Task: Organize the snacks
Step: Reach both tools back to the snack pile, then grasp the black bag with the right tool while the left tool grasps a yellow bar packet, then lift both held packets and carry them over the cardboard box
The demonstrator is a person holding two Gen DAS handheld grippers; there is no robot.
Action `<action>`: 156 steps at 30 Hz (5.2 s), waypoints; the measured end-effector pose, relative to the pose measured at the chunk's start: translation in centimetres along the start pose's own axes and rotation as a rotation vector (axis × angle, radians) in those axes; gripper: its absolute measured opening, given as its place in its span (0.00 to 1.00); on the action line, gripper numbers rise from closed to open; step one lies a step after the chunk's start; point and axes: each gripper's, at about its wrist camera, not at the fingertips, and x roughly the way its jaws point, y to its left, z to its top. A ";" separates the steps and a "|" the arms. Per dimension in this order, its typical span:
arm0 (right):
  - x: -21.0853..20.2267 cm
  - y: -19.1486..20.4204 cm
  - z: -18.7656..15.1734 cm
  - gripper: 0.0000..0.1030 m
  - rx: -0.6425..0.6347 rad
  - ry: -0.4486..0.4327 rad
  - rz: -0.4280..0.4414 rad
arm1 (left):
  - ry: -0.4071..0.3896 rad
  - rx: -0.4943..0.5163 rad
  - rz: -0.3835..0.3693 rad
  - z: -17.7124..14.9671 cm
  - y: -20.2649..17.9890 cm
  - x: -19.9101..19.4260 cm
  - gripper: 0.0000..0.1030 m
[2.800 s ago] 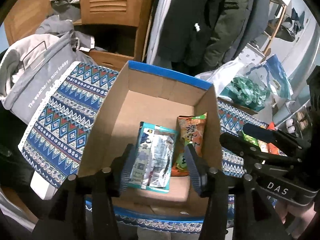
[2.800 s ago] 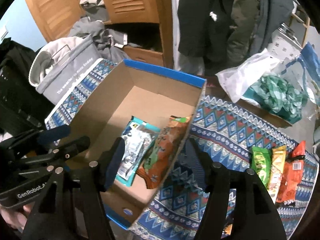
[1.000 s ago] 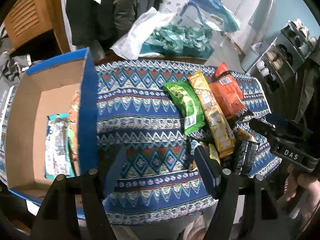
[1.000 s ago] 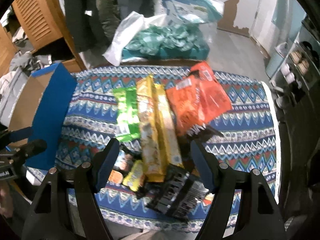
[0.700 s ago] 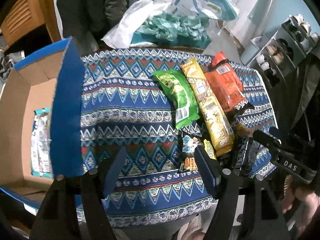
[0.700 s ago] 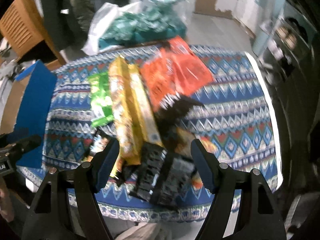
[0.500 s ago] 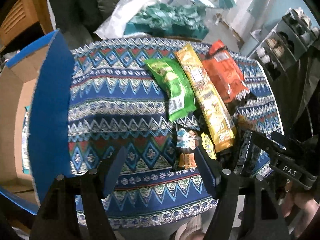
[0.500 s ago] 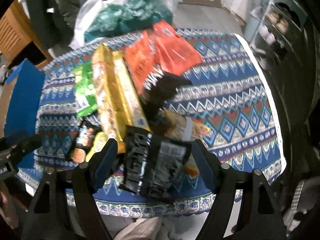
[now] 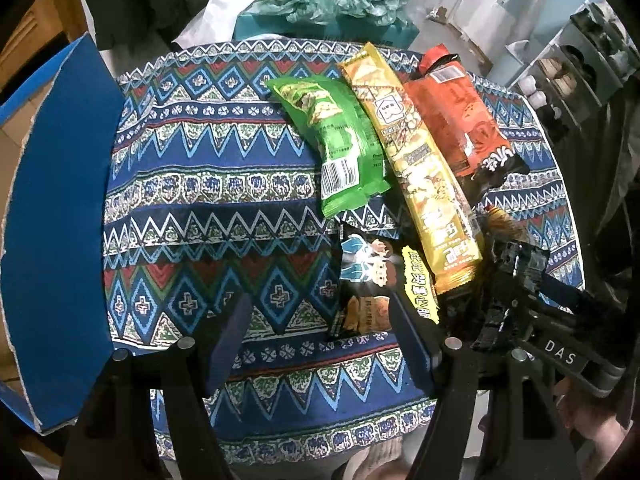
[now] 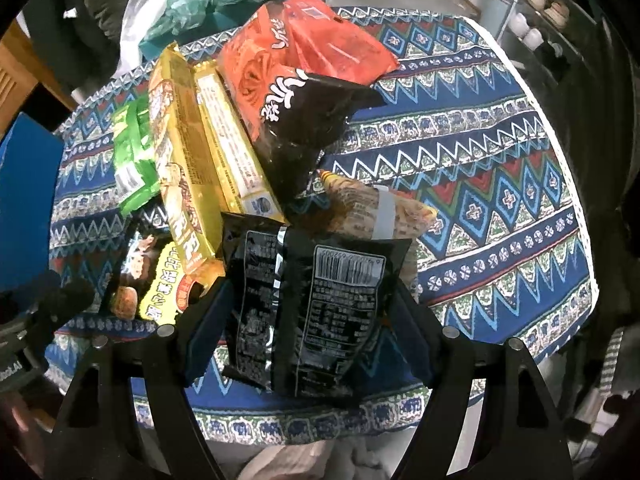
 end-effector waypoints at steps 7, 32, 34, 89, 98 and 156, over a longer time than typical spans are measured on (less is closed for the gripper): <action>1.1 0.2 0.1 0.75 -0.013 0.005 -0.033 | 0.010 0.016 0.013 0.2 -0.6 1.1 0.70; -1.1 -1.3 0.7 0.49 -0.072 -0.037 -0.007 | 0.018 -0.052 -0.045 2.1 -0.9 1.1 0.74; -1.6 -1.2 0.9 0.49 -0.074 -0.052 -0.004 | 0.025 -0.066 -0.058 2.5 -1.0 1.2 0.74; -1.1 -0.8 7.4 0.50 -0.183 -0.099 0.061 | 0.072 -0.209 -0.139 9.3 -5.0 7.9 0.33; -2.0 0.0 7.2 0.50 -0.197 -0.116 0.073 | -0.005 -0.101 -0.112 8.3 -4.7 5.0 0.31; -11.8 21.6 6.1 0.49 -0.492 -0.270 0.298 | -0.395 -0.181 0.056 1.0 13.7 -15.8 0.31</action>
